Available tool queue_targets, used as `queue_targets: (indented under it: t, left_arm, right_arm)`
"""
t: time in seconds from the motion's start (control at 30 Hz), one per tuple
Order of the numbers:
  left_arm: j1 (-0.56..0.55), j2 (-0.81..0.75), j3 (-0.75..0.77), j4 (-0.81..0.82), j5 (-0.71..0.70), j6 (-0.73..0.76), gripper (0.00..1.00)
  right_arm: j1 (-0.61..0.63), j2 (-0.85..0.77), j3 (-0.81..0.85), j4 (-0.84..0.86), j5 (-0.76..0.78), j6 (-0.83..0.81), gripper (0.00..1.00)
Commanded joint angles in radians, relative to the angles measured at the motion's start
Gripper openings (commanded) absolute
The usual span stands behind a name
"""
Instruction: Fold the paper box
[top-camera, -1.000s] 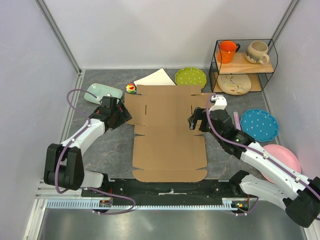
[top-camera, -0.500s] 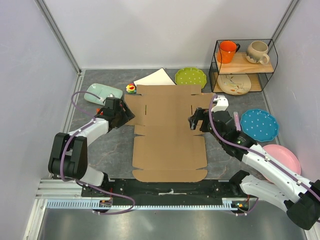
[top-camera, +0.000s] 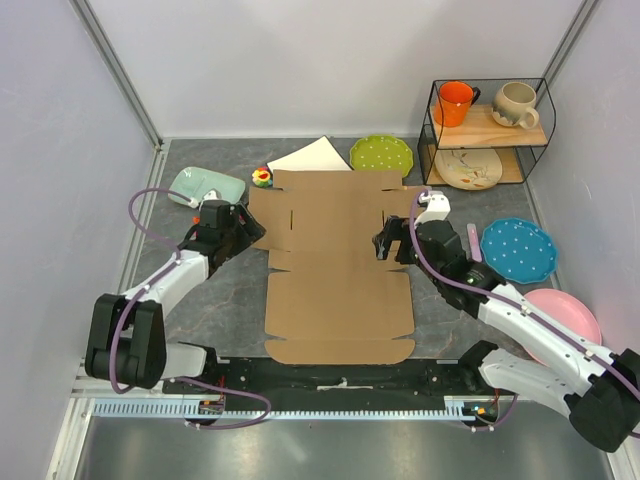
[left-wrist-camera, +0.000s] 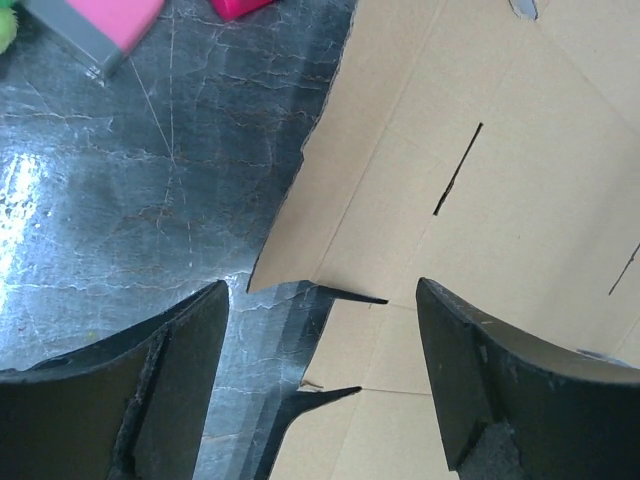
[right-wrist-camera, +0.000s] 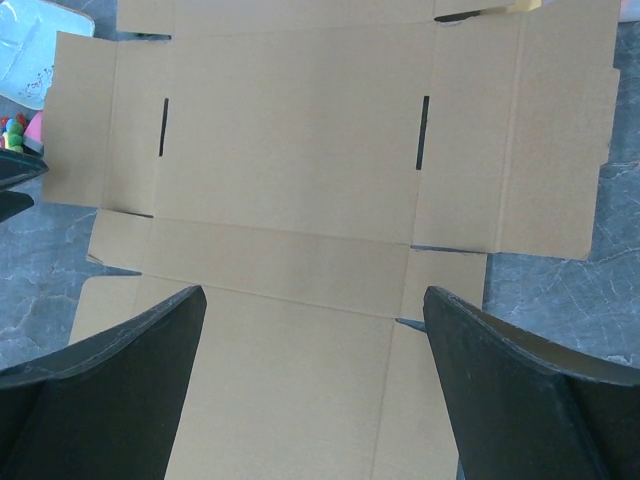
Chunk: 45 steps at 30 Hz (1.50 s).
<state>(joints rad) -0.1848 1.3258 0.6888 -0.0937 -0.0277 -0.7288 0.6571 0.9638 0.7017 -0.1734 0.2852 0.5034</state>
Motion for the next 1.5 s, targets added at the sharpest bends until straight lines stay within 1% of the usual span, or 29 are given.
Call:
queue_targets:
  t: [0.0,0.17,0.3,0.37,0.4,0.5,0.67,0.73,0.77,0.8,0.87,0.9,0.97,1.0,1.03,1.13,1.27,1.3,1.4,1.47]
  left_arm:
    - [0.01,0.032,0.003,0.046,-0.008,-0.024,0.83]
    - [0.01,0.162,0.035,0.104,0.015,-0.038,0.76]
    - [0.012,0.21,0.052,0.152,0.023,-0.043,0.7]
    - [0.011,0.217,0.064,0.173,0.023,-0.038,0.64]
    - [0.011,0.223,0.071,0.179,0.046,-0.034,0.59]
    - [0.011,0.225,0.075,0.21,0.077,-0.023,0.54]
    - [0.012,0.239,0.078,0.261,0.132,0.005,0.51]
    - [0.011,0.259,0.087,0.273,0.152,0.023,0.47]
    - [0.011,0.263,0.089,0.278,0.175,0.029,0.44]
    - [0.011,0.266,0.084,0.297,0.186,0.035,0.36]
    - [0.011,0.26,0.068,0.333,0.219,0.035,0.26]
    - [0.011,0.256,0.04,0.372,0.229,0.035,0.18]
    - [0.008,0.237,0.014,0.414,0.247,0.034,0.11]
    - [0.008,0.228,-0.006,0.425,0.252,0.031,0.03]
    - [0.005,0.221,-0.015,0.455,0.256,0.031,0.02]
    - [-0.007,0.188,-0.058,0.514,0.299,0.028,0.02]
    - [-0.027,0.099,-0.123,0.511,0.313,0.08,0.02]
    - [-0.03,0.054,-0.15,0.508,0.311,0.094,0.02]
    - [-0.042,-0.006,-0.161,0.41,0.298,0.152,0.02]
    - [-0.044,-0.037,-0.126,0.32,0.321,0.193,0.02]
  right_arm:
    - [-0.001,0.003,0.004,0.04,-0.017,0.009,0.98]
    - [-0.001,-0.022,0.024,0.026,-0.017,0.003,0.98]
    - [-0.001,-0.046,0.047,-0.009,-0.011,-0.006,0.98]
    - [-0.001,-0.057,0.048,-0.014,-0.003,-0.011,0.98]
    - [-0.001,-0.063,0.047,-0.015,0.002,-0.011,0.98]
    - [-0.001,-0.062,0.041,-0.023,0.011,-0.014,0.98]
    - [-0.001,-0.059,0.033,-0.024,0.017,-0.011,0.98]
    - [-0.001,-0.051,0.032,-0.023,0.014,-0.009,0.98]
    - [-0.001,-0.05,0.032,-0.024,0.014,-0.009,0.98]
    - [-0.001,-0.048,0.03,-0.025,0.012,-0.009,0.98]
    - [-0.002,-0.048,0.032,-0.026,0.012,-0.009,0.98]
    - [-0.001,-0.05,0.033,-0.028,0.015,-0.012,0.98]
    - [-0.001,-0.053,0.035,-0.031,0.02,-0.014,0.98]
    - [0.001,-0.056,0.038,-0.034,0.025,-0.017,0.98]
    - [-0.002,-0.056,0.039,-0.035,0.025,-0.019,0.98]
    - [-0.001,-0.062,0.048,-0.046,0.025,-0.02,0.98]
    - [0.001,-0.073,0.055,-0.077,0.026,-0.02,0.98]
    - [0.001,-0.083,0.05,-0.08,0.028,-0.022,0.98]
    - [-0.001,-0.106,0.032,-0.086,0.029,-0.02,0.98]
    - [-0.001,-0.122,0.019,-0.087,0.028,-0.017,0.98]
